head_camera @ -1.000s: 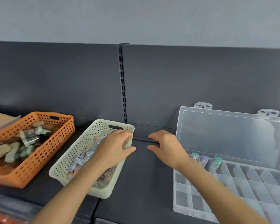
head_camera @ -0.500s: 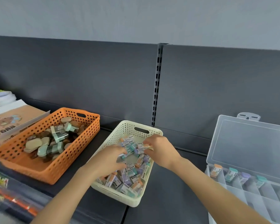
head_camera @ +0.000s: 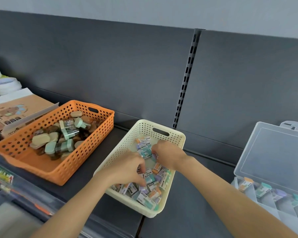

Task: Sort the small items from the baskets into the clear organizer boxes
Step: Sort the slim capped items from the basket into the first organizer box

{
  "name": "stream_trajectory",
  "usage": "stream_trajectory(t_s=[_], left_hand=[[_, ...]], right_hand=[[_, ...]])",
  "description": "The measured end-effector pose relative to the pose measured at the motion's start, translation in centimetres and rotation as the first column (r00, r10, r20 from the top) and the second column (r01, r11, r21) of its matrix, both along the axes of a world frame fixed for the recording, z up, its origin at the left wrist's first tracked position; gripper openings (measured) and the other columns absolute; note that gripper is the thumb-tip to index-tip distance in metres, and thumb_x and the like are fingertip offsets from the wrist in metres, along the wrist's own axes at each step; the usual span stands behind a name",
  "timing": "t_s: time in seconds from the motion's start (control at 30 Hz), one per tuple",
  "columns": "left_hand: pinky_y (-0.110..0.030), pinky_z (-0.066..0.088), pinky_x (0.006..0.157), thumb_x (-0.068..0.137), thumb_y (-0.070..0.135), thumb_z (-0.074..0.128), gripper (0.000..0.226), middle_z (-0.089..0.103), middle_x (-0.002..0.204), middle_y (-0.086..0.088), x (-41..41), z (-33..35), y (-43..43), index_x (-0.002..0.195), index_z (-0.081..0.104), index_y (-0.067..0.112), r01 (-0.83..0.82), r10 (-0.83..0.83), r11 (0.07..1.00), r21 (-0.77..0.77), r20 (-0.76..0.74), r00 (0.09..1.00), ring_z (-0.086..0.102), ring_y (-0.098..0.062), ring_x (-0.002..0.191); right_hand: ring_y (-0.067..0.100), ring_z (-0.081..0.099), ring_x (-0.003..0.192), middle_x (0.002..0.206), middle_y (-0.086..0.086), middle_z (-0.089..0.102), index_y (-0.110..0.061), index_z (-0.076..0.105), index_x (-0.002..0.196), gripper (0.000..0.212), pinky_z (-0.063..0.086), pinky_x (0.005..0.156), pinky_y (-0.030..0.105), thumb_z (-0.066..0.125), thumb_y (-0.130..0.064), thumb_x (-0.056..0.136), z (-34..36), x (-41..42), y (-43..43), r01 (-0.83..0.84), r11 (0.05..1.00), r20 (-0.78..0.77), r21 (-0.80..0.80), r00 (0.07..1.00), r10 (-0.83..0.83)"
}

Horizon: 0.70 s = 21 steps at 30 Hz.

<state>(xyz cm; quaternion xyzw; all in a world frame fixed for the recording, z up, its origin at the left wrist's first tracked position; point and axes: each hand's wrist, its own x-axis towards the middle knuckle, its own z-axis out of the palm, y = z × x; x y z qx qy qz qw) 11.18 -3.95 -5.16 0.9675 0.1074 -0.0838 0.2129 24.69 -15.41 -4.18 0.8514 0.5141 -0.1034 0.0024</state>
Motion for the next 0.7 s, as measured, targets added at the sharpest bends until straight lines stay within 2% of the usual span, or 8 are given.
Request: stream_trajectory(t_s=[0.17,0.23,0.33,0.4,0.53,0.6,0.67,0.7], left_hand=[[-0.034,0.039,0.094,0.059,0.063,0.075,0.058,0.045,0.113,0.015,-0.2,0.3,-0.6,0.104,0.062,0.03,0.016,-0.011,0.998,0.061,-0.089,0.996,0.04,-0.011,0.106],[-0.031,0.035,0.091,0.06,0.062,0.075,0.056,0.045,0.111,0.013,-0.3,0.6,-1.0,0.102,0.061,0.028,0.02,-0.011,0.995,0.097,-0.084,0.996,0.041,-0.011,0.103],[-0.029,0.031,0.08,0.061,0.056,0.078,0.049,0.049,0.1,0.014,-0.6,1.0,-1.4,0.095,0.056,0.029,0.002,0.003,0.997,0.078,-0.061,0.998,0.044,-0.009,0.093],[-0.027,0.035,0.07,0.059,0.05,0.081,0.047,0.051,0.089,0.014,-0.8,1.1,-1.5,0.088,0.051,0.029,-0.053,0.053,0.999,0.0,-0.034,0.998,0.046,-0.008,0.081],[-0.02,0.038,0.059,0.07,0.027,0.08,0.033,0.054,0.08,0.01,-1.0,1.3,-2.0,0.082,0.049,0.029,-0.142,0.155,0.978,-0.154,0.078,0.985,0.048,-0.002,0.069],[-0.017,0.04,0.057,0.074,0.023,0.078,0.025,0.058,0.081,0.012,-0.9,1.8,-2.5,0.082,0.054,0.027,-0.179,0.21,0.966,-0.187,0.161,0.964,0.052,0.001,0.066],[-0.019,0.043,0.056,0.074,0.021,0.078,0.022,0.061,0.079,0.011,-0.6,2.4,-3.2,0.081,0.057,0.026,-0.209,0.262,0.952,-0.223,0.247,0.933,0.056,0.0,0.064],[-0.02,0.045,0.058,0.073,0.021,0.078,0.022,0.062,0.079,0.011,-0.4,2.8,-3.6,0.081,0.058,0.025,-0.218,0.283,0.946,-0.239,0.286,0.915,0.057,-0.002,0.067]], right_hand=[[0.03,0.053,0.093,0.102,0.01,0.054,-0.01,0.054,0.099,0.012,0.052,0.078,0.044,0.046,-0.01,0.09,-0.7,0.3,0.3,-0.017,0.999,0.05,-0.04,0.999,0.019],[0.029,0.054,0.089,0.098,0.008,0.056,-0.012,0.051,0.094,0.009,0.052,0.077,0.043,0.046,-0.009,0.089,-0.8,0.4,0.2,-0.012,1.0,0.034,-0.023,0.999,0.013],[0.026,0.056,0.081,0.091,0.005,0.059,-0.013,0.051,0.091,0.006,0.052,0.071,0.038,0.047,-0.011,0.088,-0.8,0.4,-0.1,0.038,0.995,-0.049,0.088,0.998,-0.034],[0.024,0.057,0.078,0.087,0.002,0.058,-0.013,0.052,0.093,0.006,0.049,0.067,0.034,0.05,-0.013,0.088,-0.5,0.2,-0.3,0.083,0.972,-0.138,0.219,0.989,-0.054],[0.017,0.061,0.08,0.091,-0.002,0.063,-0.011,0.056,0.113,0.023,0.051,0.072,0.028,0.054,-0.016,0.091,0.5,0.0,-1.4,0.212,0.881,-0.317,0.423,0.946,-0.076],[0.015,0.062,0.081,0.089,-0.003,0.065,-0.013,0.059,0.109,0.02,0.051,0.073,0.022,0.058,-0.017,0.09,1.1,0.0,-2.3,0.322,0.812,-0.428,0.486,0.898,-0.1],[0.01,0.06,0.074,0.081,-0.008,0.062,-0.014,0.062,0.097,0.011,0.047,0.065,0.013,0.063,-0.016,0.086,1.7,0.0,-3.5,0.432,0.725,-0.528,0.535,0.842,-0.112],[0.009,0.06,0.072,0.079,-0.008,0.062,-0.014,0.062,0.091,0.009,0.048,0.064,0.013,0.066,-0.015,0.083,2.1,0.0,-4.2,0.481,0.684,-0.572,0.549,0.813,-0.112]])
